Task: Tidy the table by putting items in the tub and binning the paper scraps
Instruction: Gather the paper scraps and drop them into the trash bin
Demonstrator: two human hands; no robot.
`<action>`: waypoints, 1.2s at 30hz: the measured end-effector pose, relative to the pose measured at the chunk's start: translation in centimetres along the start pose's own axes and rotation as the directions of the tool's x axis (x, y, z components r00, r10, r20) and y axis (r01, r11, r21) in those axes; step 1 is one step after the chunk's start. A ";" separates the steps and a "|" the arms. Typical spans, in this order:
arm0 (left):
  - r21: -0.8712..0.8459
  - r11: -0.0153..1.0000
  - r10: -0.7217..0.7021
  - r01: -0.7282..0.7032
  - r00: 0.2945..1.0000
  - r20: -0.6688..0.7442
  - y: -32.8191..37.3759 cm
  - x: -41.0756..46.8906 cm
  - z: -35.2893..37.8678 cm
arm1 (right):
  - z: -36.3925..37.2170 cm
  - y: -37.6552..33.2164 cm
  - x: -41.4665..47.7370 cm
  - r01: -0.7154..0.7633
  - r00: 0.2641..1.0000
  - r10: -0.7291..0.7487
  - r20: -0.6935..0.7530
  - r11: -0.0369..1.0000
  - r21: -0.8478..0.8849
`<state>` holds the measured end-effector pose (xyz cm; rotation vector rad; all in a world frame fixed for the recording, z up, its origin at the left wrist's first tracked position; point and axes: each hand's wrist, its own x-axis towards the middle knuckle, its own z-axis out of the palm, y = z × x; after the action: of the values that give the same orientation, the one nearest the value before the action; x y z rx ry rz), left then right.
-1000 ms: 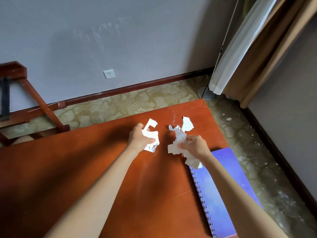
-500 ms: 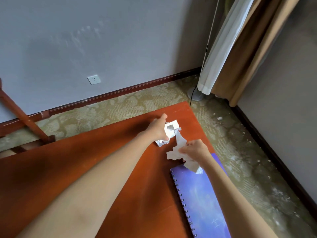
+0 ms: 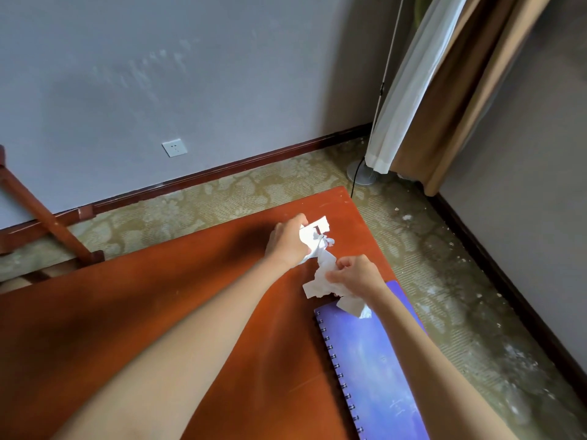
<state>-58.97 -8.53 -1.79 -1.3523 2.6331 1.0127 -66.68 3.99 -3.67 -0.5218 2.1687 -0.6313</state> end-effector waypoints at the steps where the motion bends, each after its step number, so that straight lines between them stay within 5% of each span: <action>1: -0.058 0.997 -0.049 0.046 0.998 -0.041 -0.3 -0.3 -0.4 | 0.0 -0.2 -0.2 0.012 1.000 -0.012 0.005 1.000 0.007; 5: -0.308 0.925 -0.281 0.222 0.946 -0.162 -3.0 -1.8 -2.9 | 0.4 -1.0 -1.4 0.063 0.998 -0.063 -0.012 0.997 0.037; 11: -0.538 0.760 -0.507 0.364 0.850 -0.141 -8.0 -8.1 -4.9 | 4.5 -2.8 -5.2 0.085 0.991 -0.099 0.092 0.985 0.148; 19: -0.788 0.483 -0.732 0.382 0.671 -0.123 -14.6 -21.4 -6.5 | 14.0 -3.4 -12.6 0.050 0.901 -0.107 0.421 0.988 0.144; 26: -0.849 0.385 -0.845 0.361 0.509 -0.166 -22.4 -31.9 -10.2 | 21.7 -5.6 -19.6 0.110 0.875 -0.161 0.456 0.984 0.137; 36: -0.920 0.323 -0.837 0.221 0.520 -0.169 -37.5 -45.2 -16.9 | 37.5 -11.8 -30.5 0.266 0.913 -0.271 0.305 0.962 0.057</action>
<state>1.30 -0.78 4.51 -3.0460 1.3419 1.9916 -17.10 1.68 0.31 -0.8626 1.8086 -0.6618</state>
